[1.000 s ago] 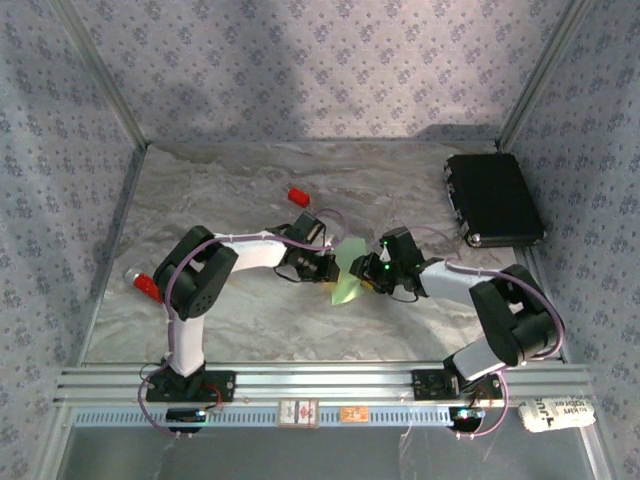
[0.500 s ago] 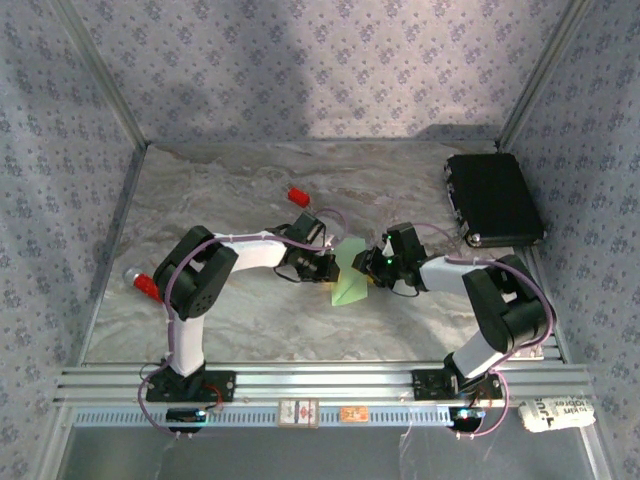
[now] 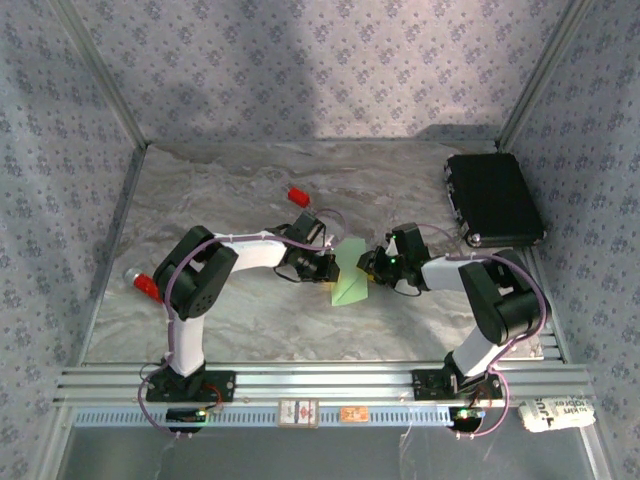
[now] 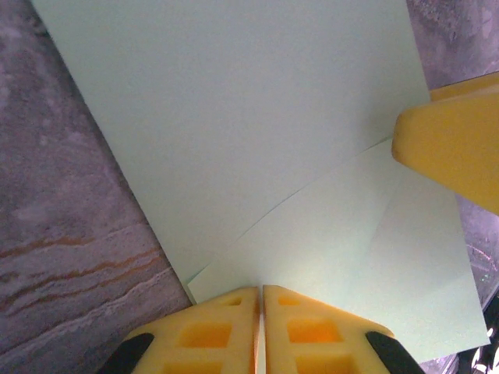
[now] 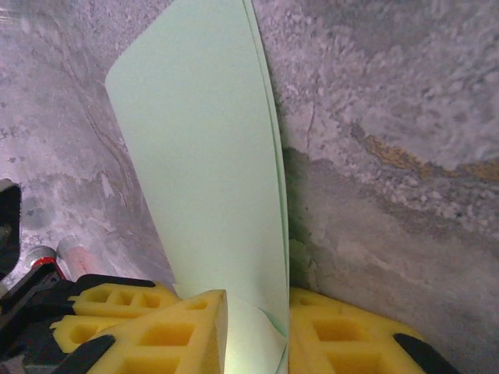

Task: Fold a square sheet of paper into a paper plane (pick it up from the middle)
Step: Turn over the paper at the center of the table.

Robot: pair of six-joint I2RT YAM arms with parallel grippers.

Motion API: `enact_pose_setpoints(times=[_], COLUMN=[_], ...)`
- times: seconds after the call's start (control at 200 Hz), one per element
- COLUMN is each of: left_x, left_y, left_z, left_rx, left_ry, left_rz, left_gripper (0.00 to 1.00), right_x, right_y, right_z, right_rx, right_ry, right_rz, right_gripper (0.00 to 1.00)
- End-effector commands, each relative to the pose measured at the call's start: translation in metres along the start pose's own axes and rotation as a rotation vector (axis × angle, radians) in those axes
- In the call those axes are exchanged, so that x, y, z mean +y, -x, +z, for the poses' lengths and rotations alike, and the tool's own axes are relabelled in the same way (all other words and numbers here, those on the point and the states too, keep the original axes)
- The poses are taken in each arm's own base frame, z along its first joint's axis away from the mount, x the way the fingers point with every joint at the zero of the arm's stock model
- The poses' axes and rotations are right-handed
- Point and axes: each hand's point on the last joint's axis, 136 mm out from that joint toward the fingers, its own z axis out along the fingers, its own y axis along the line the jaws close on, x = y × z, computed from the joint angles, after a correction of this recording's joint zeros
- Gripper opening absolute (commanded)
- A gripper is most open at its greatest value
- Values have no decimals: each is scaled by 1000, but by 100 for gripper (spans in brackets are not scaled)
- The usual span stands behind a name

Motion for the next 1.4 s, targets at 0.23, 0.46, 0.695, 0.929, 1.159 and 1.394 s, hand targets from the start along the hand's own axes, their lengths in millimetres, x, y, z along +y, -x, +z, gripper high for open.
enact_pose_setpoints(times=[0.23,0.46,0.695,0.929,1.159,1.394], left_x=[1,-22,-31,-3,38,72], left_y=[-7,7,22,29,29,22], left_z=[-2,-21,-59,-93,-118,-148], left_rx=[31,-36,-188,-338,-450,-536], left_ry=[5,-46,-1,74,82,147], left_rz=[-36,-13,37,-22,-176,-259], left_gripper=[12,23,43,48,49,52], right_x=[-5,4,14,13,9,24], right_y=[-4,-1,5,23,41,53], right_z=[-2,-10,-37,-96,-137,-132], right_rx=[12,-6,-46,-189,-252,-277], right_ry=[19,35,-63,-506,-914,-1137], right_rz=[8,-20,-131,-350,-523,-637], right_gripper=[14,7,6,5,6,5])
